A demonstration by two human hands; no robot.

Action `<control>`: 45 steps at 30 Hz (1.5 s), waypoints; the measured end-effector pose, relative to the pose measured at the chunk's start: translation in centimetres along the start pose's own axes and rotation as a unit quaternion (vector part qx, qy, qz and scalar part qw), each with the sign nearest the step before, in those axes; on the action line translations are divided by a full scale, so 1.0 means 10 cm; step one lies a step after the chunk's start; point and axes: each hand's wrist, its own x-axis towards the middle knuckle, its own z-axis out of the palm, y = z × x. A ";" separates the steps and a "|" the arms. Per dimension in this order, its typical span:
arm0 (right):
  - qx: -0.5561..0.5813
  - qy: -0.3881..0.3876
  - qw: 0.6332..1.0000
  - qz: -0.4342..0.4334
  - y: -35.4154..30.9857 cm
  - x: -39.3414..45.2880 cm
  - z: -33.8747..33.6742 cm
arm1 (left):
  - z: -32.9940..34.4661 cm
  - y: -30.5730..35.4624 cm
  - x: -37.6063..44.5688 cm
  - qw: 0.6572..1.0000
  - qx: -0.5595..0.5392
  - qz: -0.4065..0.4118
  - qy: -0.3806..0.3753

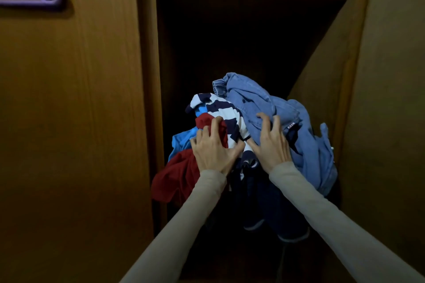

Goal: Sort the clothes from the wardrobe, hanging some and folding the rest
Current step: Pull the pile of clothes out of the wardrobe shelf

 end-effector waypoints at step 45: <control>0.135 -0.052 0.981 -0.127 -2.69 -2.25 0.02 | -3.27 -1.22 -1.58 0.983 0.144 -0.108 -0.038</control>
